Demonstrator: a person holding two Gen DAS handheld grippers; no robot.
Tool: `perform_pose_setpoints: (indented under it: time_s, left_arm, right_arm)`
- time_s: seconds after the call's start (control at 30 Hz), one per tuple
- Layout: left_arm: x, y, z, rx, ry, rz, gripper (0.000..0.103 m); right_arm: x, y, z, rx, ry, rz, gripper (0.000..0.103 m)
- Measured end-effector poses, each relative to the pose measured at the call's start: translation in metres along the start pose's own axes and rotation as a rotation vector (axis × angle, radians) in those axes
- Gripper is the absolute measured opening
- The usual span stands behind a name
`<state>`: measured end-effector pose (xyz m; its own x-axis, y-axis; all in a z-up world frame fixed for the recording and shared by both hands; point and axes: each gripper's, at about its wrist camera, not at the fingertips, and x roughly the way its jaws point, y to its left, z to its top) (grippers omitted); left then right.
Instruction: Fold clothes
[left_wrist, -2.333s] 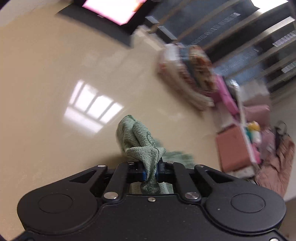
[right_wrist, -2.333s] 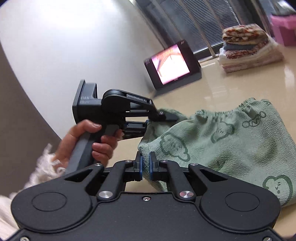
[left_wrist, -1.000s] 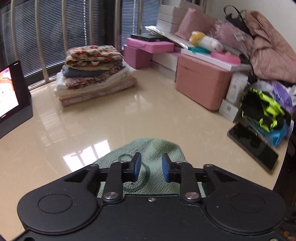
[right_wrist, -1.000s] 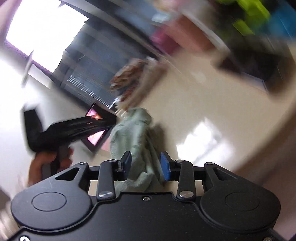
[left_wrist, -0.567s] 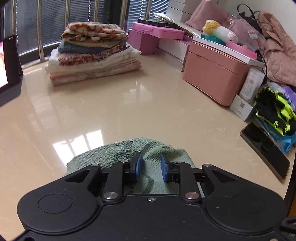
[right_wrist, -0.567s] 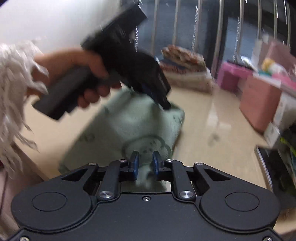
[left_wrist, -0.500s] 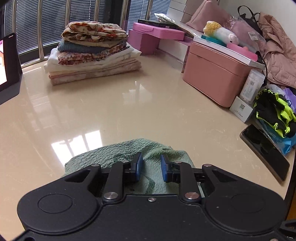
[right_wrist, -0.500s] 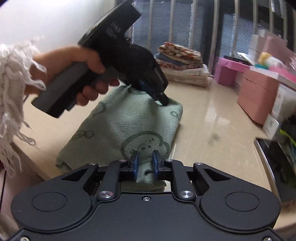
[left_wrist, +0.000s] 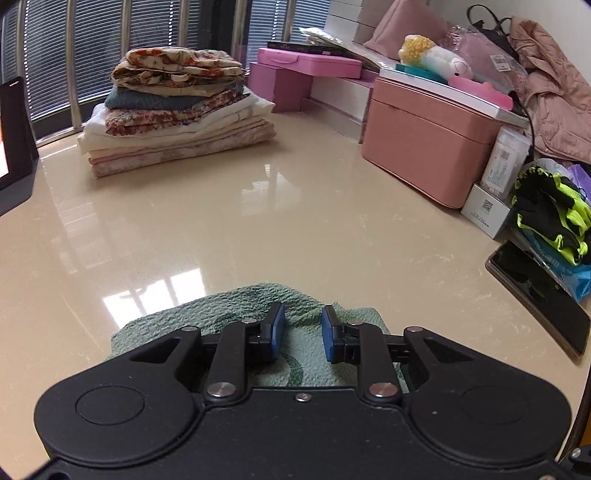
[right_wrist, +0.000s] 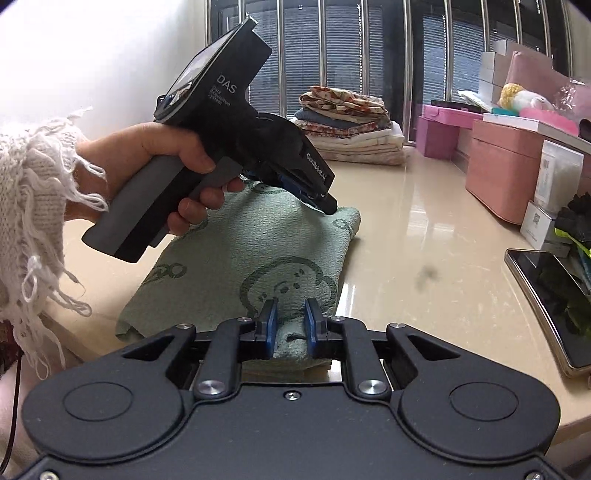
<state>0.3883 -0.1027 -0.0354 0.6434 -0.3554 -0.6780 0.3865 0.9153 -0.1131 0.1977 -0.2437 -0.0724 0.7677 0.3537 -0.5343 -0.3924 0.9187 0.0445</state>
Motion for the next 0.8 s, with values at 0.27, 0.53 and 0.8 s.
perform_pose_setpoints:
  time_s: [0.27, 0.53, 0.8]
  left_arm:
    - [-0.105, -0.003, 0.004, 0.003, -0.297, 0.146, 0.103]
    - [-0.173, -0.003, -0.061, 0.016, -0.282, 0.308, 0.103]
    - [-0.195, -0.018, -0.124, -0.16, -0.142, 0.356, 0.103]
  right_arm:
    - [-0.046, -0.01, 0.011, 0.118, -0.072, 0.023, 0.088]
    - [-0.073, -0.003, 0.008, 0.101, -0.058, -0.038, 0.098]
    - [-0.076, 0.013, 0.008, 0.1, 0.002, -0.04, 0.098]
